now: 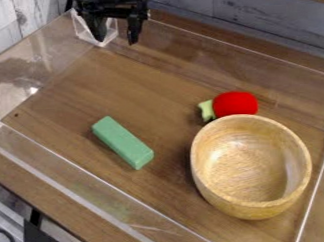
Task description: Move the red object to the right side of the table
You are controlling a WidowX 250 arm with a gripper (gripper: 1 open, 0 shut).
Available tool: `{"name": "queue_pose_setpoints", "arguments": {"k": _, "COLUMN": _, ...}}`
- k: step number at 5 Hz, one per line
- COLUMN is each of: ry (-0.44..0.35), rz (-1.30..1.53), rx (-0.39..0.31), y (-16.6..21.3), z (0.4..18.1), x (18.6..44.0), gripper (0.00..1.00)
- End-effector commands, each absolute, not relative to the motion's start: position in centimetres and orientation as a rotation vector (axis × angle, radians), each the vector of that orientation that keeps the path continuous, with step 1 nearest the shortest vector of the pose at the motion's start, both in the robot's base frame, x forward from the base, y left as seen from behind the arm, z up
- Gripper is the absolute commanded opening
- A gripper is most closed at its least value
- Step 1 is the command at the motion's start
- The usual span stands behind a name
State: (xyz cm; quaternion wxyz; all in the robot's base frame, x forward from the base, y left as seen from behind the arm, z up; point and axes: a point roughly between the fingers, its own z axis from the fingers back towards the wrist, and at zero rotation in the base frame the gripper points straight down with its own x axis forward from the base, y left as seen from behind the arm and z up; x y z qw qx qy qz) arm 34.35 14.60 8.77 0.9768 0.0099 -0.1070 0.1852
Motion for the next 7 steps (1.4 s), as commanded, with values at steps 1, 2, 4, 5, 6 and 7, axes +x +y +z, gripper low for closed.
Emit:
{"name": "queue_pose_setpoints", "arguments": {"k": 1, "ry": -0.247, "rz": 0.361, "rx": 0.042, "y": 13.9, "z": 8.9, "x": 34.8, "gripper": 1.00}}
{"name": "queue_pose_setpoints", "arguments": {"k": 2, "ry": -0.249, "rz": 0.290, "rx": 0.041, "y": 14.5, "z": 9.5, "x": 35.5, "gripper": 1.00}}
{"name": "queue_pose_setpoints", "arguments": {"k": 4, "ry": -0.247, "rz": 0.207, "rx": 0.037, "y": 15.3, "z": 10.7, "x": 35.5, "gripper": 1.00}}
{"name": "queue_pose_setpoints", "arguments": {"k": 5, "ry": -0.226, "rz": 0.202, "rx": 0.029, "y": 15.6, "z": 10.0, "x": 35.2, "gripper": 1.00}}
{"name": "queue_pose_setpoints", "arguments": {"k": 6, "ry": -0.207, "rz": 0.203, "rx": 0.021, "y": 16.0, "z": 9.5, "x": 34.8, "gripper": 1.00}}
{"name": "queue_pose_setpoints", "arguments": {"k": 7, "ry": -0.200, "rz": 0.255, "rx": 0.020, "y": 15.2, "z": 10.3, "x": 34.6, "gripper": 1.00}}
